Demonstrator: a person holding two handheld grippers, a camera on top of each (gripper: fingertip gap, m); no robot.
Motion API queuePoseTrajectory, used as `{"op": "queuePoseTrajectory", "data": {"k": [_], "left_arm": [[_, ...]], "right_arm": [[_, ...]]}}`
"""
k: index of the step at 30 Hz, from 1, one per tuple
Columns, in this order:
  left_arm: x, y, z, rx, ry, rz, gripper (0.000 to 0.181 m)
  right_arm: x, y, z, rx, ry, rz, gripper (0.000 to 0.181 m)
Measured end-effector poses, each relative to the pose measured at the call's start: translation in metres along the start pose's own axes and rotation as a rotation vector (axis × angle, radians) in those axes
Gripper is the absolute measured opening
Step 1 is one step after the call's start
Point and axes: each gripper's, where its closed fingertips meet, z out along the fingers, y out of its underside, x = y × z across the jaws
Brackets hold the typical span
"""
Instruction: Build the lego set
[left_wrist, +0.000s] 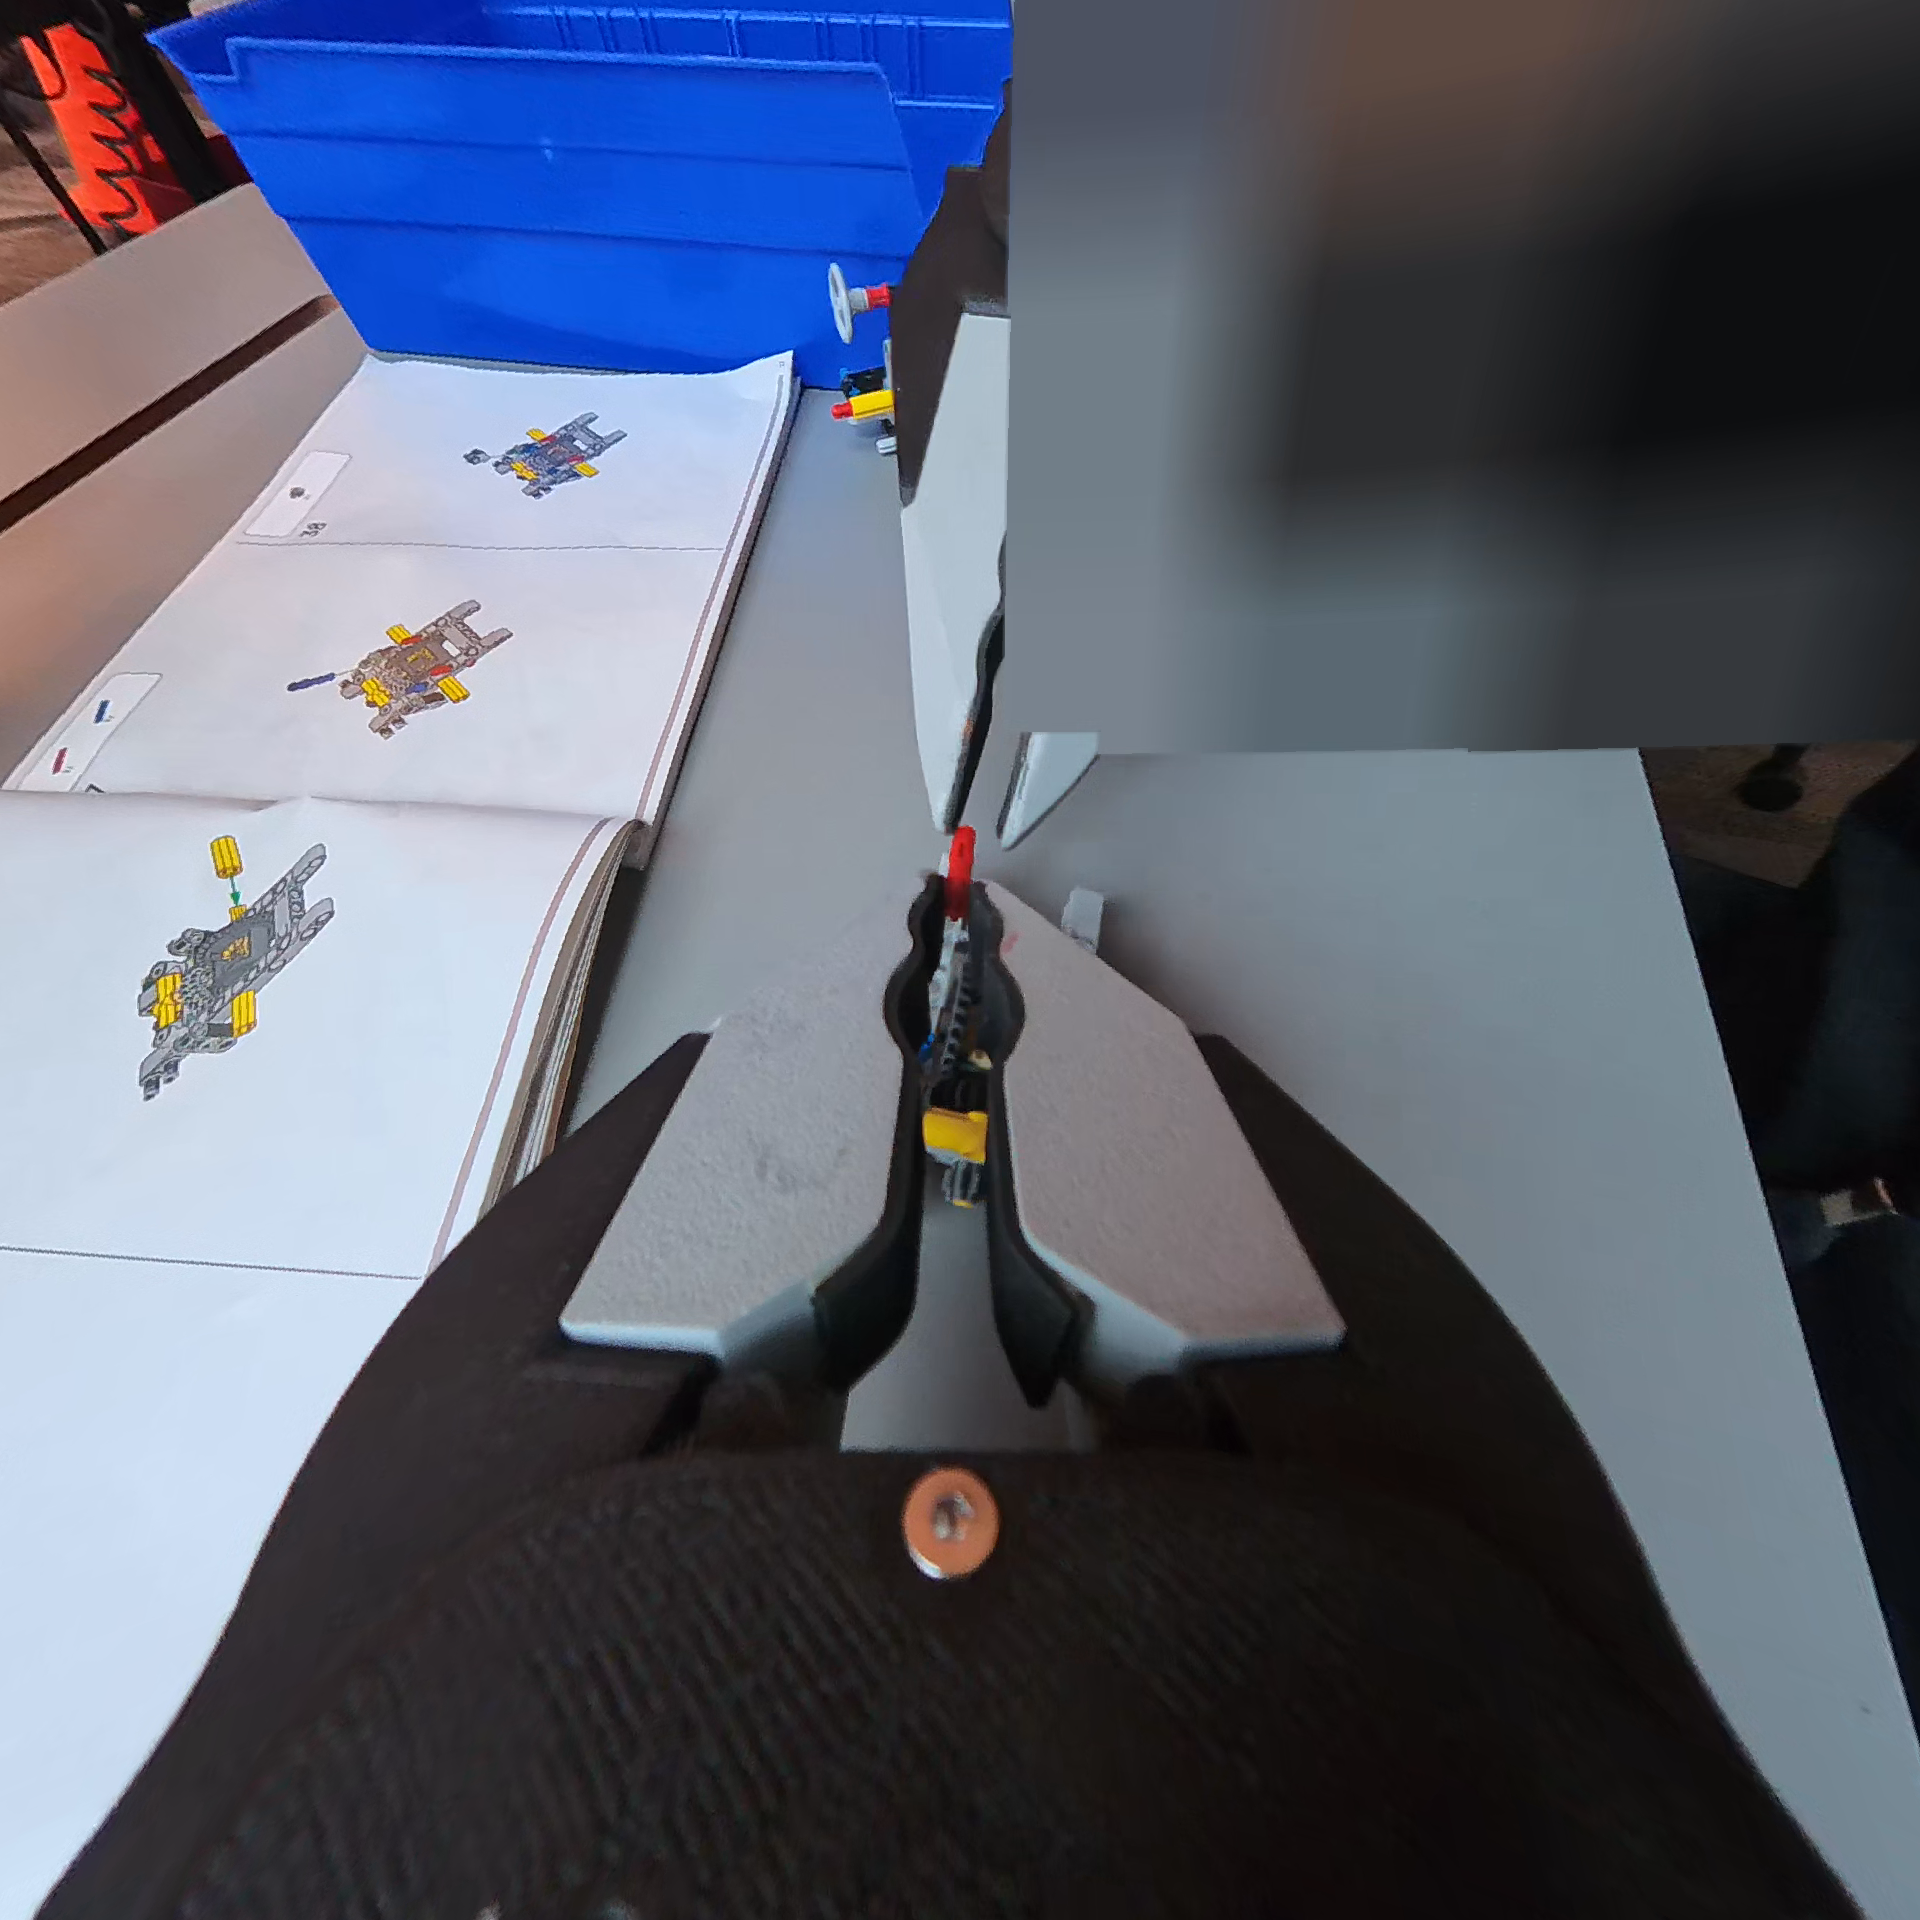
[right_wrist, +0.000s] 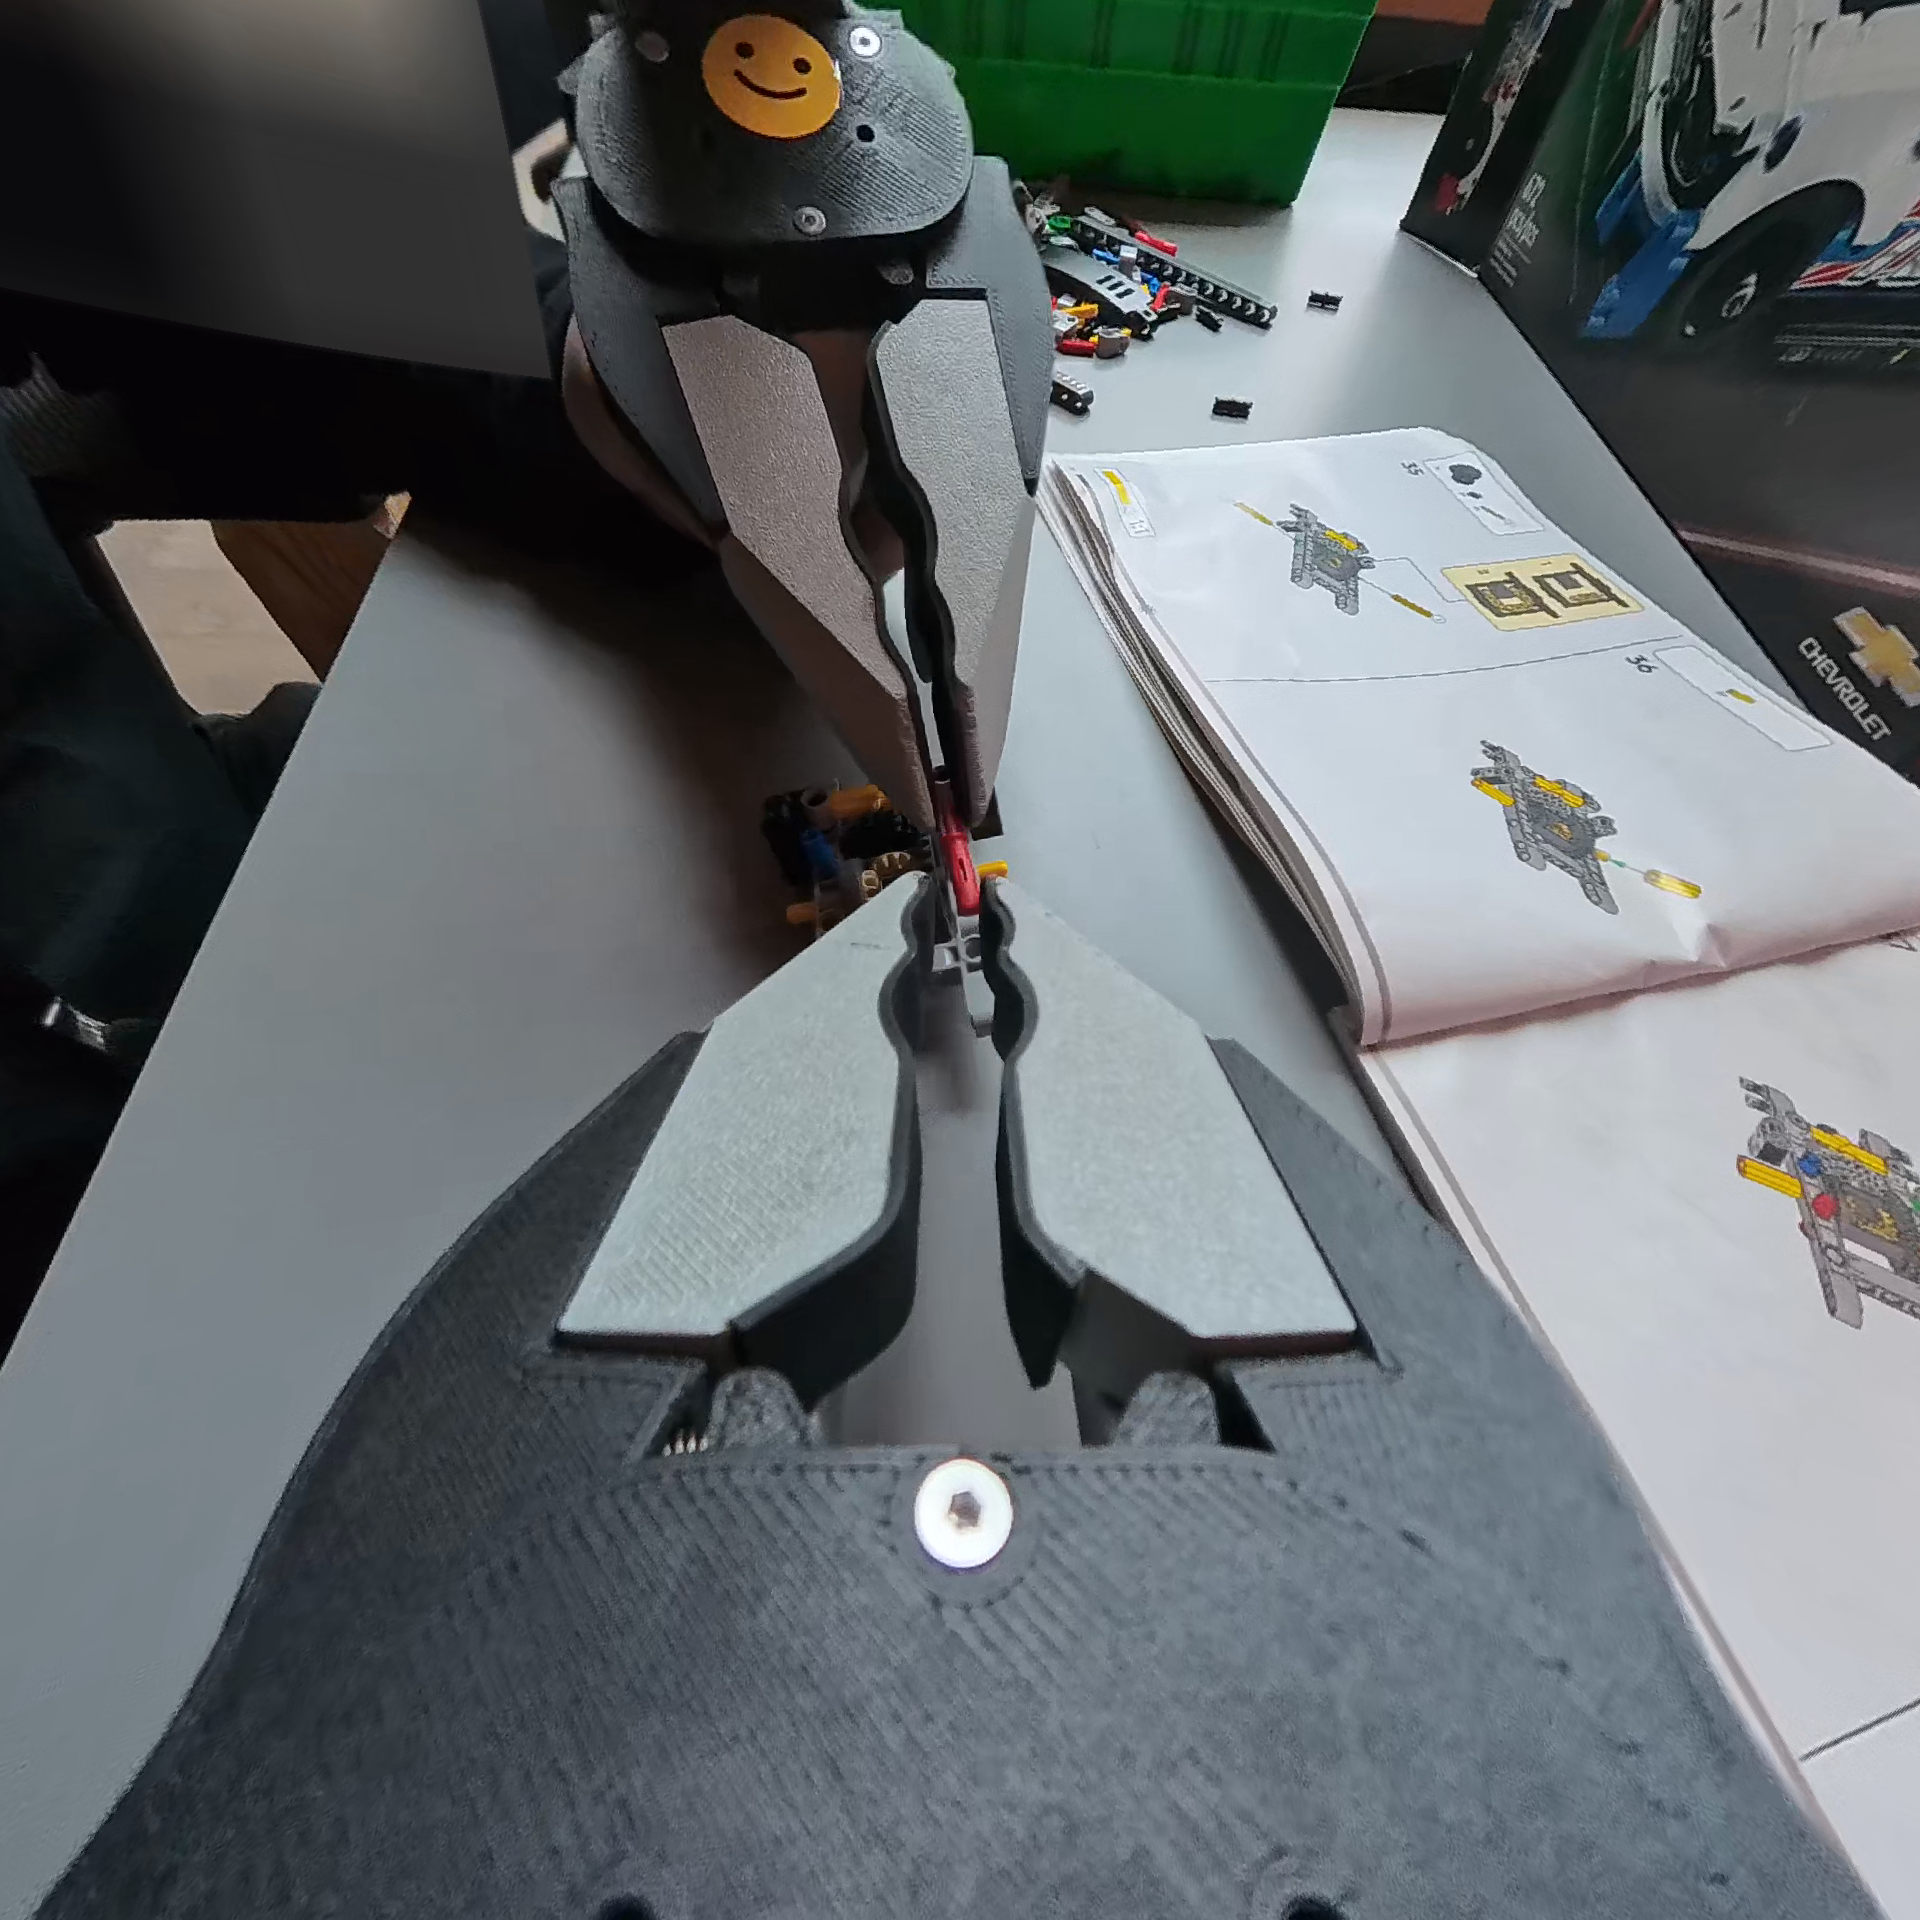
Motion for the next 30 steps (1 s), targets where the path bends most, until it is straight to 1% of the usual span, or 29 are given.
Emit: {"op": "queuePoseTrajectory", "data": {"k": [14,30], "left_arm": [[0.011,-0.009,0.000,0.040,0.036,0.001,0.000],[0.006,-0.010,-0.001,0.062,0.066,-0.075,0.000]], "right_arm": [[-0.007,0.003,0.004,-0.038,0.016,-0.075,0.000],[0.000,-0.003,-0.002,0.032,-0.011,0.043,0.000]]}}
